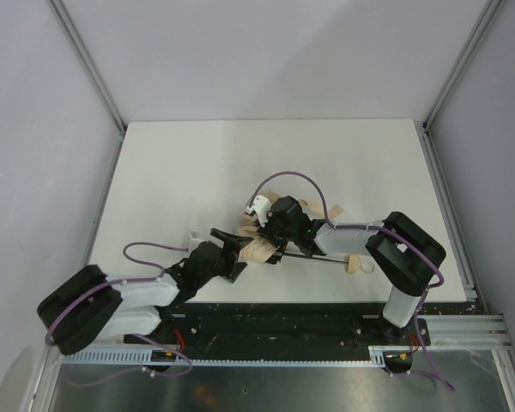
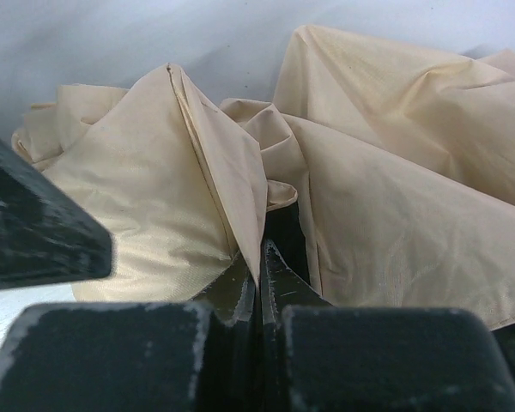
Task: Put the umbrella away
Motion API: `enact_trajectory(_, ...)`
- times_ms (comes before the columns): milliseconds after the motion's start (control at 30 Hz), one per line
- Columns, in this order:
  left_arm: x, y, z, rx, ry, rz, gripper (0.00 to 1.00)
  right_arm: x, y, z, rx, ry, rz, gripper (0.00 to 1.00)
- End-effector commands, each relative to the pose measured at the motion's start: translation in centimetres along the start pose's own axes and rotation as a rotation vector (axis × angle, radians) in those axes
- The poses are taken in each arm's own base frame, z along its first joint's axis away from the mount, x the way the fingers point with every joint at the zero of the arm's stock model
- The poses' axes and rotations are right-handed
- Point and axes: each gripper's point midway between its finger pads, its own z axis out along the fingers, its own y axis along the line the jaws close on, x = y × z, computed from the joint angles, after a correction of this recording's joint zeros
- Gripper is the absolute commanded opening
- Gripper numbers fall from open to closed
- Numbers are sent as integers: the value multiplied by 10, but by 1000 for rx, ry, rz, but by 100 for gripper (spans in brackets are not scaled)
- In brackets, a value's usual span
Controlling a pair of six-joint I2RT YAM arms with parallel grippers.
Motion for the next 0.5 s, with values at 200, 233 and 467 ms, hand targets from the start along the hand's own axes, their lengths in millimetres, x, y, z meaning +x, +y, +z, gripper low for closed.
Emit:
enact_trajectory(200, -17, 25, 32, -98, -113, 80, 67, 6, 24, -6, -137, 19, 26, 0)
enact_trajectory(233, -21, 28, 34, -107, -135, 103, 61, 5, 26, -6, -154, 15, 23, 0)
enact_trajectory(467, -31, 32, 43, -132, -185, 227, 21, 0, 38, -7, -230, 4, 26, 0)
